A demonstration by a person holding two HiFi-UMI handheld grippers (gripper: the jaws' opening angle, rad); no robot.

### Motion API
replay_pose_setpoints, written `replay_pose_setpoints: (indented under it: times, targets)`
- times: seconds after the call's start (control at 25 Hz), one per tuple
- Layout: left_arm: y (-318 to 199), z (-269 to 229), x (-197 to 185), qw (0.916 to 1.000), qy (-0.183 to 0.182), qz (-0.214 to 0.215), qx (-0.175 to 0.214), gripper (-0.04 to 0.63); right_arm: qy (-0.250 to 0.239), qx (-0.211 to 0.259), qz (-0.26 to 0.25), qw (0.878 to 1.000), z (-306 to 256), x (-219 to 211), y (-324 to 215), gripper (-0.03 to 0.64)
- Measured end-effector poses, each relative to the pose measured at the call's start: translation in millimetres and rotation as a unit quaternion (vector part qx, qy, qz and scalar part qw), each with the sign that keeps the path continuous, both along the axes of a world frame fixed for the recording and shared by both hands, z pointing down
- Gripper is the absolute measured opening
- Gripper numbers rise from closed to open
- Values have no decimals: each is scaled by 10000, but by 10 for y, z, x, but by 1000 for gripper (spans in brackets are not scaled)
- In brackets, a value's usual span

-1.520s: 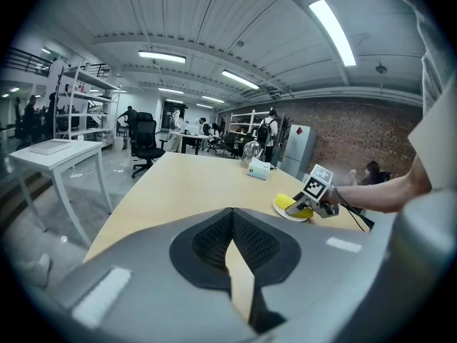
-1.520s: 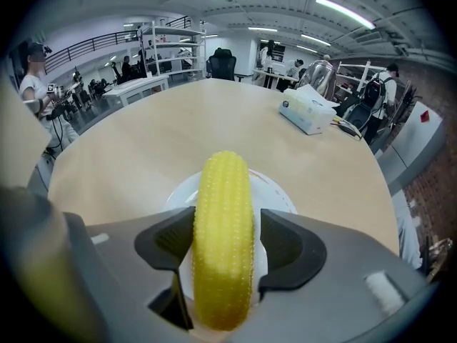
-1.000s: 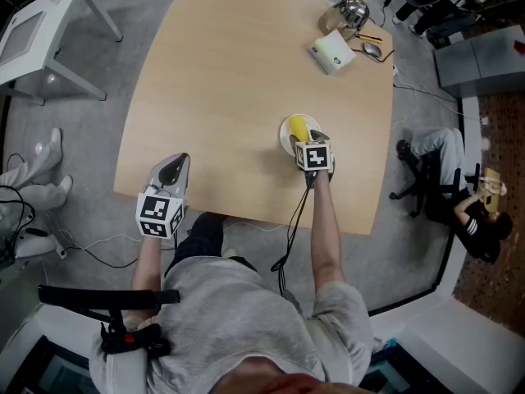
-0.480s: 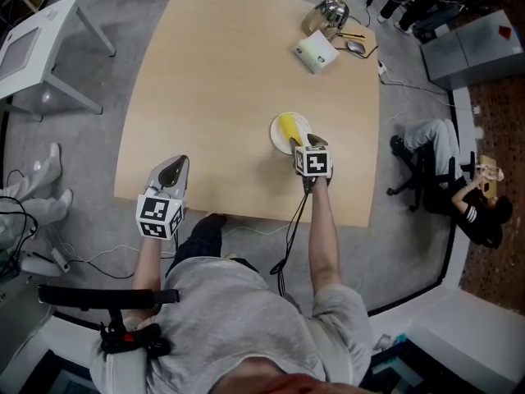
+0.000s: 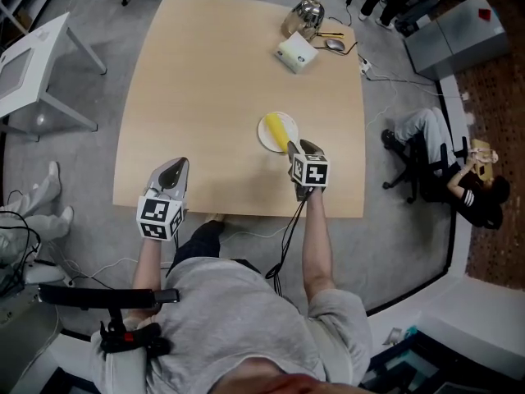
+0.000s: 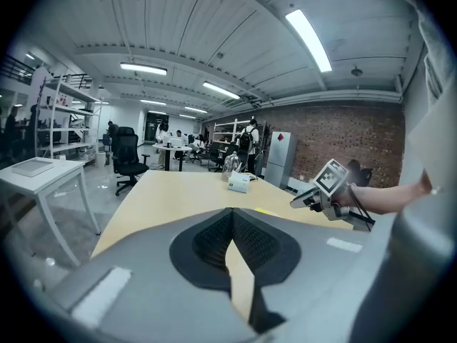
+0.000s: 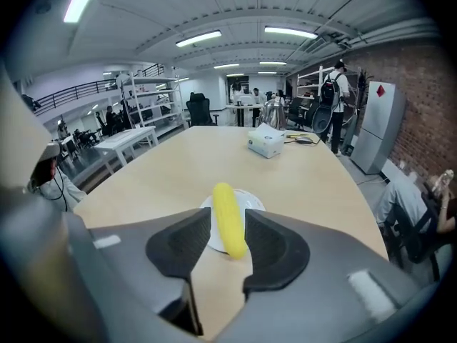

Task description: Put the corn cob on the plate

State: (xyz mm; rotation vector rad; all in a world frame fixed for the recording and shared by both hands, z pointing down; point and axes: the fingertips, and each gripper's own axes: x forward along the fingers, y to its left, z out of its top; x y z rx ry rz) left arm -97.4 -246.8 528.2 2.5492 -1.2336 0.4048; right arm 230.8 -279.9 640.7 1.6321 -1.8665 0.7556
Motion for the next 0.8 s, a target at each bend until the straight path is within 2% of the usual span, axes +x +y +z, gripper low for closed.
replay_pose_setpoints:
  times: [0.4,0.6,0.8]
  targets:
    - [166,-174,241,9993,41,332,141,20,-538,680,617,9943,-457,71,505,99]
    - [237,-275,400,9984,98,514,224,20,-511,1039,940,9888,-653,136,786,48]
    - [304,-317,513,9974,131,651,291,20,-568,1340,1112,9831,-845,158,1018,41]
